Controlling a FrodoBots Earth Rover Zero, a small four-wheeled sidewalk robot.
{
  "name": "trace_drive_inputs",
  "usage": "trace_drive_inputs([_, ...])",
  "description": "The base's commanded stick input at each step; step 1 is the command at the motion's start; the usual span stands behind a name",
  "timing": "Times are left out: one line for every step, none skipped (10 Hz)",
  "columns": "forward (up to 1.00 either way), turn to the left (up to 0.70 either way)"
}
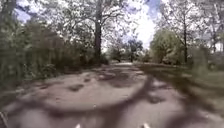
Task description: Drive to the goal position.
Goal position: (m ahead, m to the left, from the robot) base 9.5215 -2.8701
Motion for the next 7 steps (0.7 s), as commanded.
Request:
trace_drive_inputs([1.0, 0.0])
trace_drive_inputs([1.0, 0.0])
trace_drive_inputs([1.0, -0.27])
trace_drive_inputs([1.0, -0.27])
trace_drive_inputs([1.0, -0.27])
trace_drive_inputs([1.0, -0.27])
trace_drive_inputs([1.0, -0.27])
